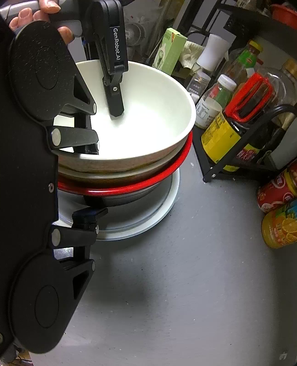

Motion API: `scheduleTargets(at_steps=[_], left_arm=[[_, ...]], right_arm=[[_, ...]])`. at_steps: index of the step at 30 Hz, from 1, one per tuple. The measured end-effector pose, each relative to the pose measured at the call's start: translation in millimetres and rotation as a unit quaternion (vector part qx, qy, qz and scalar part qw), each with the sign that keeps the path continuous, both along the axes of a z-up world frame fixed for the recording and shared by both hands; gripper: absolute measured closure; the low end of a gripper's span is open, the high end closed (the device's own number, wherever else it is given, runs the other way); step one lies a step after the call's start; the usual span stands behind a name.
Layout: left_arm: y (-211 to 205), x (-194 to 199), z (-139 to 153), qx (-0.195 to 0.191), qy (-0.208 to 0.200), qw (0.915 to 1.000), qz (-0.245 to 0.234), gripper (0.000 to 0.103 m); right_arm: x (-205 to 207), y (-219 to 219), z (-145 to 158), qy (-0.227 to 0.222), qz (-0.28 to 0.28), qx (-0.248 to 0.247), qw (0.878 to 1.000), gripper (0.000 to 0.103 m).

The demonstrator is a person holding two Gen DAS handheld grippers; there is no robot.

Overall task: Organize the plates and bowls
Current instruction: 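Carry the red bowl stack with both grippers over the white plate stack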

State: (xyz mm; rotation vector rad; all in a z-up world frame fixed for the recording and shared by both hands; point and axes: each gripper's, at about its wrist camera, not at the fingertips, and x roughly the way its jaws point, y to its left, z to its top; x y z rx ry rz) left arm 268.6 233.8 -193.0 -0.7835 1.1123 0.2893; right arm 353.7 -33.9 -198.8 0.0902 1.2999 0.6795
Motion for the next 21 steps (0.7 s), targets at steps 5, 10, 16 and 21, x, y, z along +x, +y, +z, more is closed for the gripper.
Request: scheduleTargets(at_steps=[5, 10, 16, 21], left_arm=[[1, 5, -3, -0.003, 0.002, 1.0, -0.006, 0.073], [0, 9, -8, -0.001, 0.01, 0.9999, -0.009, 0.073], [1, 9, -10, 0.001, 0.016, 0.9998, -0.012, 0.073], [-1, 9, -6, 0.006, 0.019, 0.9996, -0.021, 0.072]], right_arm=[[1, 3, -6, 0.006, -0.006, -0.01, 1.0, 0.068], [2, 5, -9, 0.005, -0.004, -0.012, 1.0, 0.068], [2, 12, -8, -0.002, 0.005, -0.022, 1.0, 0.066], [-5, 14, -4, -0.016, 0.003, -0.028, 0.999, 0.057]])
